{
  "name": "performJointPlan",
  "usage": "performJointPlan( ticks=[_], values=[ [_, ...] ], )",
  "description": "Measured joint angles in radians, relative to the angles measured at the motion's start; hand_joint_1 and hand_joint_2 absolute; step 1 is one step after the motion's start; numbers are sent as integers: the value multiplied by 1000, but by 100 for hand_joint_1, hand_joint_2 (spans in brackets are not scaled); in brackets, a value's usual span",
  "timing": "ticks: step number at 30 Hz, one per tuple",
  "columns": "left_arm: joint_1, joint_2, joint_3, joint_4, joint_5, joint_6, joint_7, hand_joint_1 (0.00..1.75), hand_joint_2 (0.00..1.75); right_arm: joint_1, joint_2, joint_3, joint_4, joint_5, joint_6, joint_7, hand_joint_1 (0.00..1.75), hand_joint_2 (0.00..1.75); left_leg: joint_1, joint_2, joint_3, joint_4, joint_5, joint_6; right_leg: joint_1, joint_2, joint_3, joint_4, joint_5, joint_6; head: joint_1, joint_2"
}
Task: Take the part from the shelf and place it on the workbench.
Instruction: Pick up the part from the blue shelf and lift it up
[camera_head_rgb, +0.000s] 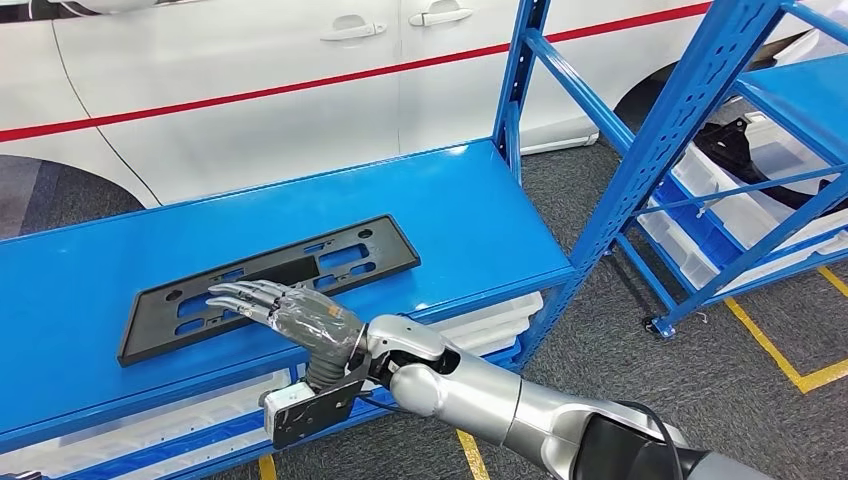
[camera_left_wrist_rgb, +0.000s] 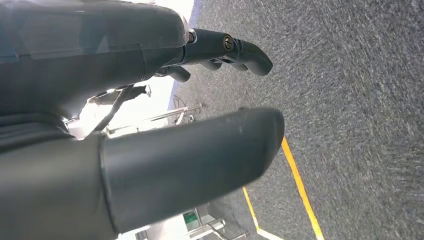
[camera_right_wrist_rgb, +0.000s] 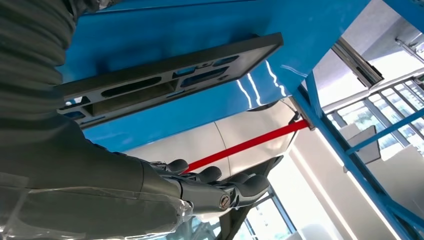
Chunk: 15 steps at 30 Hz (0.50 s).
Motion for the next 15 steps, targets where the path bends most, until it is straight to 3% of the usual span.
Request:
performJointPlan(
  ticks=[8,15],
  values=[
    [0,0,-3,0,1,-16,-4,0,0,-42,35,33,51,51,-31,43,0,175,0,0,0,0,0,0,0,0,-1,2,-1,0,0,0],
    [-2,-1,-8,0,-7,-47,-24,0,0,-155,130,74,217,262,-193,135,0,175,1,1,0,0,1,-1,0,1,-2,4,-1,0,0,0]
  ],
)
